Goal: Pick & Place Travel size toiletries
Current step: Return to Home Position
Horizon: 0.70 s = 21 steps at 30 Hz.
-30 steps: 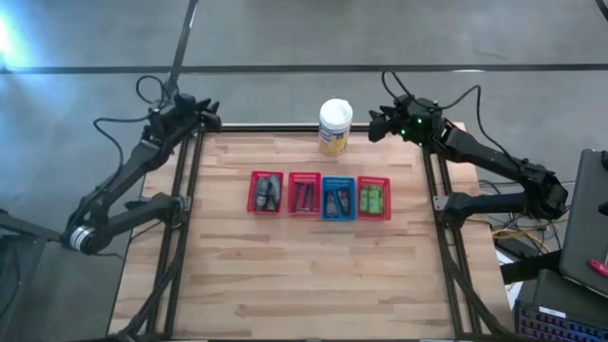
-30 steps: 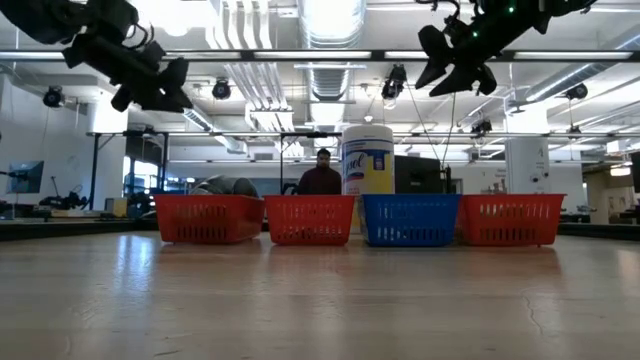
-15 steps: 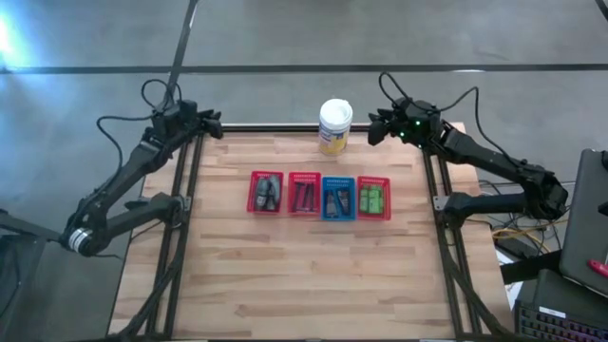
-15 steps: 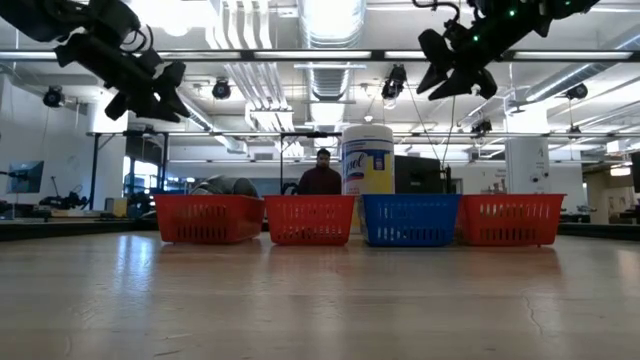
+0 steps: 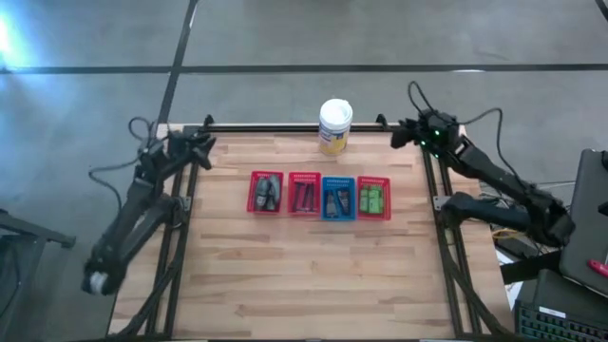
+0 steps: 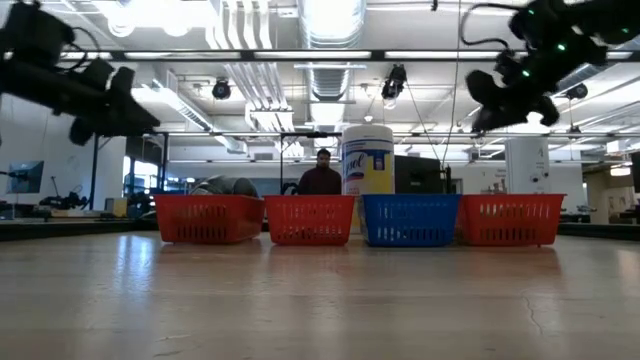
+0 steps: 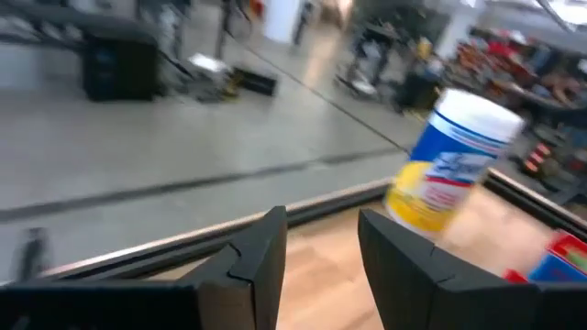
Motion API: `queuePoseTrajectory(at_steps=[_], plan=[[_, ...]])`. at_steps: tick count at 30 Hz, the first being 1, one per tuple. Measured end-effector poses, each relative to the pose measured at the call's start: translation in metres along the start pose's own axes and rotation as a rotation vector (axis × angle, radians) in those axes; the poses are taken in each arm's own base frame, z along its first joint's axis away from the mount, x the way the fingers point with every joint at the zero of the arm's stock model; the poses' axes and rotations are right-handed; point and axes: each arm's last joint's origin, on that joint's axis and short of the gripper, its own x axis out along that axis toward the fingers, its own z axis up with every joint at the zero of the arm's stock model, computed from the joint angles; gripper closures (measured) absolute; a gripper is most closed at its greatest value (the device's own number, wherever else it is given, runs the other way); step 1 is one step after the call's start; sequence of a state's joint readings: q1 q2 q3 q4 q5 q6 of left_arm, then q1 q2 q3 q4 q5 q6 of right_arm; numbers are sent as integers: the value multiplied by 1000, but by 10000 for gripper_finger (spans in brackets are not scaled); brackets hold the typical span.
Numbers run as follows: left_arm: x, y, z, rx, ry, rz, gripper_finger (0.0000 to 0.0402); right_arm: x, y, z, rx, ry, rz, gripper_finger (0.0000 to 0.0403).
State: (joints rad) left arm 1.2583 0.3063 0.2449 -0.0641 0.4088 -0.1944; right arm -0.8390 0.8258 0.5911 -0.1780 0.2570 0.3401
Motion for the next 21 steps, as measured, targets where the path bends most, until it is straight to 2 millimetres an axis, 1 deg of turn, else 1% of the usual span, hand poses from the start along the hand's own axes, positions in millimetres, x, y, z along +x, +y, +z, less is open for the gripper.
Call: queuePoseTrajectory(at_steps=[1, 2, 5, 7, 8, 9, 10, 12, 15, 17, 20, 21], plan=[[-5, 2, -5, 3, -19, 23, 259, -1, -9, -5, 15, -9, -30, 292], [-9, 4, -10, 4, -35, 48, 259, -2, -17, -11, -17, -10, -19, 295], [-21, 10, -20, -7, -58, 141, 259, -4, -30, -28, -169, 8, 135, 305], [-27, 12, -21, -1, -91, 196, 259, -6, -37, -40, -239, 20, 198, 313], [-29, 14, -25, -10, -84, 226, 259, -6, -41, -48, -289, 30, 221, 317], [-29, 16, -31, -36, -51, 240, 259, -6, -44, -55, -340, 35, 237, 321], [-28, 17, -33, -42, -42, 250, 259, -7, -47, -59, -388, 23, 248, 325], [-28, 17, -29, -20, -83, 281, 259, -8, -50, -70, -489, -6, 277, 333], [-24, 22, -43, -47, -32, 294, 259, -7, -55, -91, -633, -25, 288, 344], [-23, 24, -43, -36, -54, 303, 259, -6, -59, -104, -681, -40, 277, 350], [-23, 24, -41, -16, -92, 299, 259, -5, -66, -127, -727, -6, 270, 358], [-22, 24, -40, -8, -108, 298, 259, -5, -66, -127, -736, -25, 262, 360]])
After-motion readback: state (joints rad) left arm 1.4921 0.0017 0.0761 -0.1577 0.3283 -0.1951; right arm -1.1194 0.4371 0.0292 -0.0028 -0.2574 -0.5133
